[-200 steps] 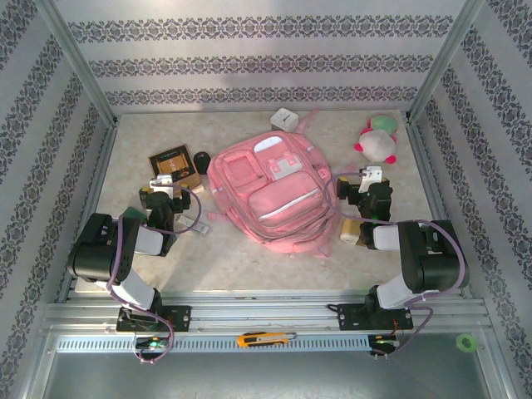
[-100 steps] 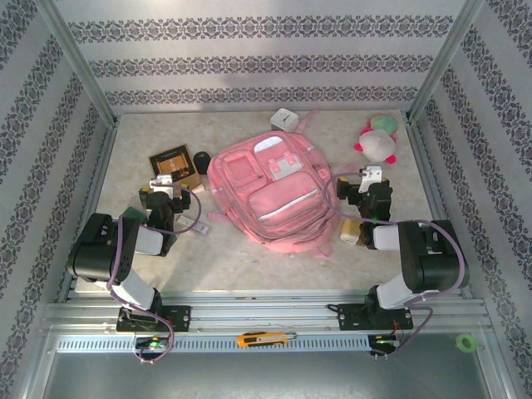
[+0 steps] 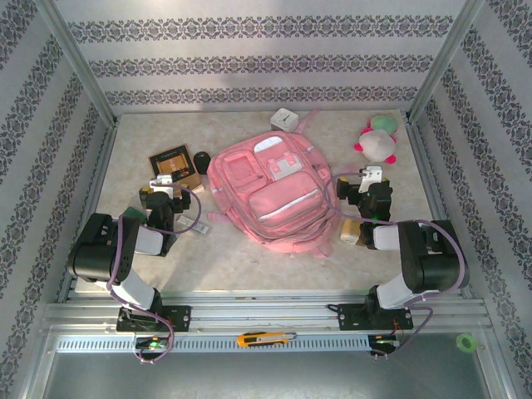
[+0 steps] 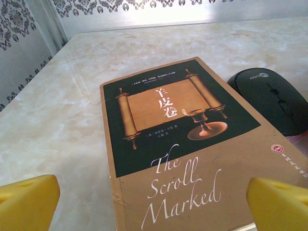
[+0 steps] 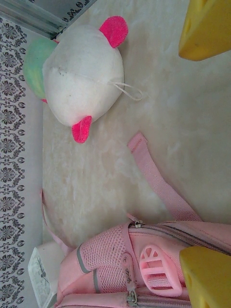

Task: Pack the student bag

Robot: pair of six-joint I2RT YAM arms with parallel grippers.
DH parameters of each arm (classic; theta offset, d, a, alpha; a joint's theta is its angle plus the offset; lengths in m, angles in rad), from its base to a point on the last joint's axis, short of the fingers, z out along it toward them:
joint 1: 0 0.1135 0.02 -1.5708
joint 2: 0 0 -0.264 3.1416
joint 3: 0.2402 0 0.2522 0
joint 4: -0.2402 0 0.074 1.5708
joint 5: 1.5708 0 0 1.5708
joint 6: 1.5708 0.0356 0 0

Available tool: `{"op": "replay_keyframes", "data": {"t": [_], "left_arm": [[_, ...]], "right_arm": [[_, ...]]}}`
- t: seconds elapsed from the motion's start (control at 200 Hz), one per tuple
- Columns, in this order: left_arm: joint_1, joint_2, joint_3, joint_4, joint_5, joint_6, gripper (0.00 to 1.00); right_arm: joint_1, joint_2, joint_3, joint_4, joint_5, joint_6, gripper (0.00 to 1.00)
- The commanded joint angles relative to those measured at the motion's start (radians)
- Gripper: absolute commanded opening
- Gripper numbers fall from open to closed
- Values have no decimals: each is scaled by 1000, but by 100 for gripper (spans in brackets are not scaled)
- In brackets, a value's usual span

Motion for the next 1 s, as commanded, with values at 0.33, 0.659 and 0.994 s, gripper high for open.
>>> {"op": "replay_keyframes", "data": {"t": [0.33,0.659,0.994], "left_arm": [[-7,-10,15,7,5,-8,99],[-7,-10,16,6,6,-7,99],[-47,-373,141,-554,-20,-95,99]], "right_arm": [[8,-2,-3,16,-18,-6,98],[-10,-1,2,10,-43,9,98],[8,-395,339,-1018,-61,237,98]]}}
